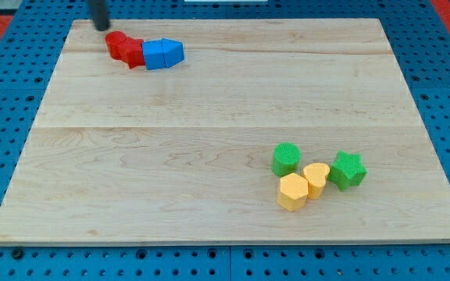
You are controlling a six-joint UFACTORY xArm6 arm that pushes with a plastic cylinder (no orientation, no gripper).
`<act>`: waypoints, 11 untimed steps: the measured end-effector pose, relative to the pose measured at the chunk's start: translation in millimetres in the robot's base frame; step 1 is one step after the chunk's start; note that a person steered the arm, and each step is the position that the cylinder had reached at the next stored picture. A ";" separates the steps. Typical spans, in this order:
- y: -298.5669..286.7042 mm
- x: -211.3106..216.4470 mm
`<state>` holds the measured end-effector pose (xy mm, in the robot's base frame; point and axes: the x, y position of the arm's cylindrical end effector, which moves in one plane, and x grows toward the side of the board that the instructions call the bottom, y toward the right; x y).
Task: Put the red circle at the top of the red star
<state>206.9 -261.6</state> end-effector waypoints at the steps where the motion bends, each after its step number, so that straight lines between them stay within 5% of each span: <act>1: -28.7 36.0; 2: -28.7 80.4; 6: 40.8 73.0; 11: 49.3 -0.4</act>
